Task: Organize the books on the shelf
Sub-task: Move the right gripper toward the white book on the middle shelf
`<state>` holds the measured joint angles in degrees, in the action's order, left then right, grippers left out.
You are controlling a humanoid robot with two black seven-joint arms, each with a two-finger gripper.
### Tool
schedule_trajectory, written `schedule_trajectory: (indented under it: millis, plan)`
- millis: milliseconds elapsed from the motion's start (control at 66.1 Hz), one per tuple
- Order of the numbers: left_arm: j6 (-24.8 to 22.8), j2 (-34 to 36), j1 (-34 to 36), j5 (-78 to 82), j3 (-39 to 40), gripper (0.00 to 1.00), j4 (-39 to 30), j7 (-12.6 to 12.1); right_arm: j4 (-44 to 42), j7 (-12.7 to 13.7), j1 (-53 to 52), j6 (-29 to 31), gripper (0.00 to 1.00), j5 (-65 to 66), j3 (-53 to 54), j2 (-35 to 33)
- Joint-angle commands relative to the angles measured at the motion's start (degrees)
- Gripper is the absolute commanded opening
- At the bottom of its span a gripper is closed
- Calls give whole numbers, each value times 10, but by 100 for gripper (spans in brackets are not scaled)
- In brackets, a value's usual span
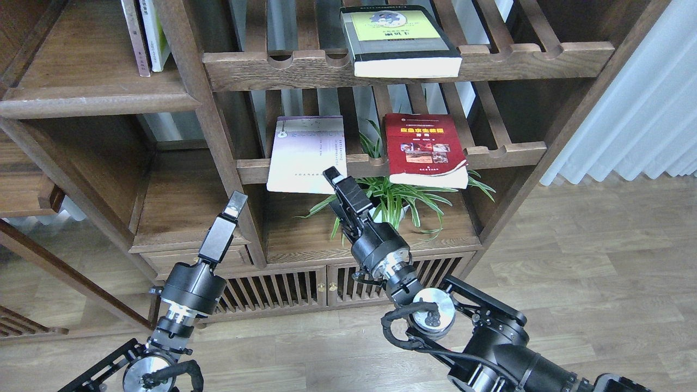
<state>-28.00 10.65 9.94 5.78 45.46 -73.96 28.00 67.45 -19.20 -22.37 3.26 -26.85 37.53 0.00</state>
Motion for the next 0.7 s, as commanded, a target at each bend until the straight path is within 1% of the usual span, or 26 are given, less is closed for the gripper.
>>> schedule_trajectory:
  millis: [0, 106, 227, 378, 575, 681]
  plan:
    - [0, 0, 0, -2, 1, 100, 4, 0, -14, -1, -12, -27, 99, -48, -3, 0]
    - [0, -1, 0, -3, 0, 100, 7, 0, -28, 0, -25, -46, 99, -68, -12, 0]
    - [0, -12, 0, -3, 0, 100, 12, 0, -59, 1, -44, -48, 98, -98, -15, 0]
    - [0, -15, 2, -2, -1, 100, 22, 0, -65, 5, -70, -50, 98, -152, -22, 0]
    - [0, -29, 6, -2, -2, 100, 29, 0, -78, 6, -104, -50, 98, -163, -48, 0]
    - [0, -32, 7, -1, -1, 100, 31, 0, -88, 6, -112, -68, 97, -196, -48, 0]
